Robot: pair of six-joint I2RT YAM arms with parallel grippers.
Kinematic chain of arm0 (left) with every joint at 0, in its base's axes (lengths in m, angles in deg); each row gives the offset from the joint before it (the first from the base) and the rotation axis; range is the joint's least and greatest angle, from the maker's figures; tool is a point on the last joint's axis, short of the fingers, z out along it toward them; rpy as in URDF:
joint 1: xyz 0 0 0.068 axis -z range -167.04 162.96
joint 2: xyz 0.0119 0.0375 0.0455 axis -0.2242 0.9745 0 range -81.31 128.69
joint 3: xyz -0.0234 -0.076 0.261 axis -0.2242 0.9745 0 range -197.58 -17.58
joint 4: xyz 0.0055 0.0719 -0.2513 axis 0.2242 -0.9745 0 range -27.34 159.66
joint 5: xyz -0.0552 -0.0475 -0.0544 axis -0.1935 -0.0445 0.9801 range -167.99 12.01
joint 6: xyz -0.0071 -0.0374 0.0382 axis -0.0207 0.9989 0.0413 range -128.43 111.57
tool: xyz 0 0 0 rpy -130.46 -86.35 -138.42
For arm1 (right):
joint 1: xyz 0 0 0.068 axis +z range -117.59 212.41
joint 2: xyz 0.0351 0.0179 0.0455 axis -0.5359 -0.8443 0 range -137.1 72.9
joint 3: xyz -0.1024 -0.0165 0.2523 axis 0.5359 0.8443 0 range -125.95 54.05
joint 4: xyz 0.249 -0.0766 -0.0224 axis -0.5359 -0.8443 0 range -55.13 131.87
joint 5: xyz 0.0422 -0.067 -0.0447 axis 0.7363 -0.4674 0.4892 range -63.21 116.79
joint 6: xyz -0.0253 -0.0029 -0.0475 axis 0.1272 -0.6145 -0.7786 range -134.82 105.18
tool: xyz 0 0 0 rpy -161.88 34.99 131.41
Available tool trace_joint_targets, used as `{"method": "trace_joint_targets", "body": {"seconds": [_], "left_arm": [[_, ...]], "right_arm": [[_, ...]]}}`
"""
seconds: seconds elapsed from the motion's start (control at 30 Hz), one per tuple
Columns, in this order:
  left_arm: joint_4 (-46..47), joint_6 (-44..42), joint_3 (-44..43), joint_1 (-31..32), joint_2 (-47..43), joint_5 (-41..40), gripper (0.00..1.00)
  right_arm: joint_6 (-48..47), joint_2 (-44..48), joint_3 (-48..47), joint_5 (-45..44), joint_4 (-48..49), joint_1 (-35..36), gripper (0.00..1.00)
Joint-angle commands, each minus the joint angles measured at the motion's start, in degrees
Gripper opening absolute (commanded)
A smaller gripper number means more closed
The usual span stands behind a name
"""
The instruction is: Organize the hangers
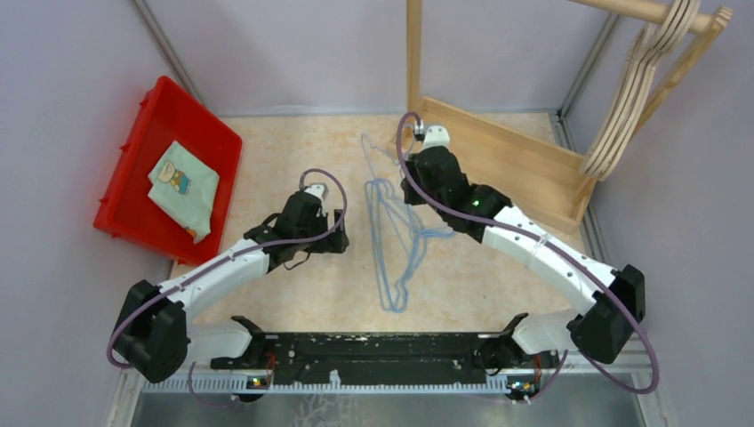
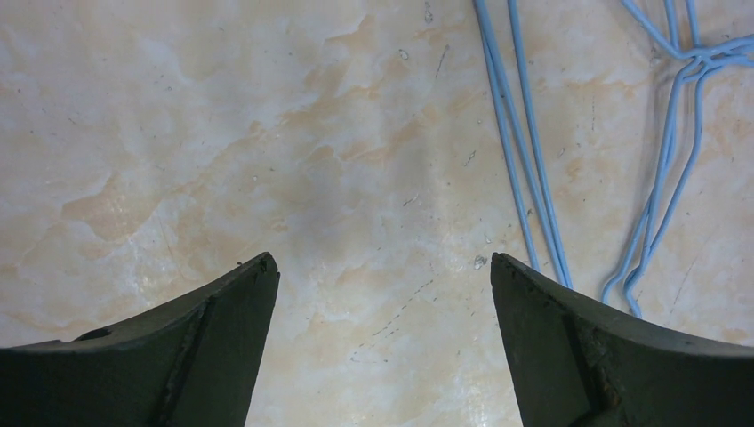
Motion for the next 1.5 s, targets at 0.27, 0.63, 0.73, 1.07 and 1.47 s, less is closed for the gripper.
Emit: {"method": "trace_joint_targets", "body": {"seconds": [0.27, 0.63, 0.73, 1.07, 1.47], "left_arm": [[-0.84, -0.05, -2.02, -0.35, -2.69, 0.03, 0.95], [-2.44, -0.95, -1.46, -0.49, -4.32, -0.55, 0.95], [-1.95, -1.20, -1.56, -0.51, -3.48, 0.26, 0.95], [-0.74, -1.77, -2.52, -0.53, -1.41, 2.57, 0.95], [-3.25, -1.27, -3.22, -0.53, -3.33, 0.61, 0.95]], "right_arm": [[-24.00, -7.95, -33.27, -28.38, 3.62, -0.18, 0.00], [-29.74, -5.77, -38.85, -34.52, 0.11, -1.97, 0.00], [-26.69, -3.33, -37.86, -31.61, -3.79, -2.01, 0.00], [-28.84, 0.98, -35.87, -37.52, -5.46, -2.02, 0.00], [-35.92, -12.11, -47.98, -32.36, 3.44, -15.03, 0.00]]}}
